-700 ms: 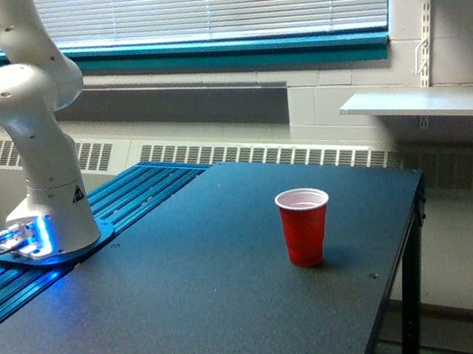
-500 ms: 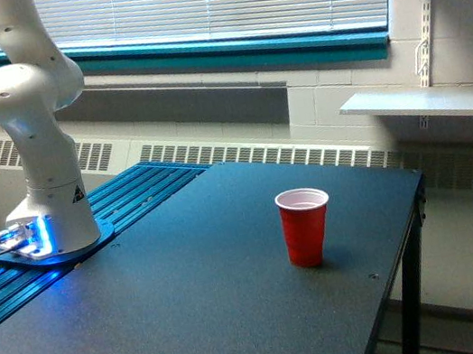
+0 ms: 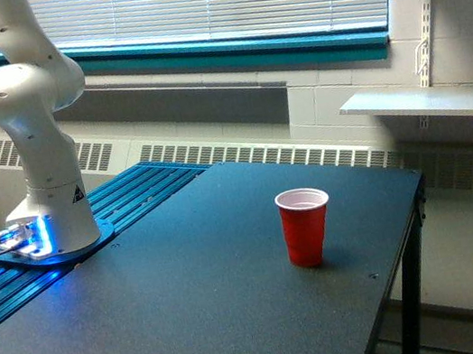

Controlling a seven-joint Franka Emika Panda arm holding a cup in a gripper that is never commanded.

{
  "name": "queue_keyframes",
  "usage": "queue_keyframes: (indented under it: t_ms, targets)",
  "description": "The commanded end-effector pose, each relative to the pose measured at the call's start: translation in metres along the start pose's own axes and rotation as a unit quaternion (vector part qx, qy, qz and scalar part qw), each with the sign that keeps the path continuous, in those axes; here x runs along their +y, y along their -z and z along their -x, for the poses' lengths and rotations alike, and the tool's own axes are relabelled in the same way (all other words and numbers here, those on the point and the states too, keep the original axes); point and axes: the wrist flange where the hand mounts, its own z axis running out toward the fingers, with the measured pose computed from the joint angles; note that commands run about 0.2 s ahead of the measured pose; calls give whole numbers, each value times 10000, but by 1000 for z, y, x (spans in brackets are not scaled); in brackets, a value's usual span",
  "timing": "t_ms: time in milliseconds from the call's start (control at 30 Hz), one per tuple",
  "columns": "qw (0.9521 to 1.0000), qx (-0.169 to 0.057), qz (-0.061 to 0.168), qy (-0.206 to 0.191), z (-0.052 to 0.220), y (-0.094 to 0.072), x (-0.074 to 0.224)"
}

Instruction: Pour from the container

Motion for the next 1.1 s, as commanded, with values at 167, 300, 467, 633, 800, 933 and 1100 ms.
queue_keyframes:
  t_ms: [167, 300, 467, 633, 800, 933, 1100]
  targets:
    - [9990, 70, 436, -57, 9, -11, 53]
    - [9981, 65, 605, -134, 17, -16, 71]
    - [9971, -17, 751, -154, 28, -21, 97]
    - [9958, -114, 895, -183, 42, -26, 125]
    - [9948, -200, 980, -201, 56, -27, 150]
    - [9922, -382, 1146, -306, 70, -31, 174]
    - [9885, -519, 1377, -347, 88, -36, 200]
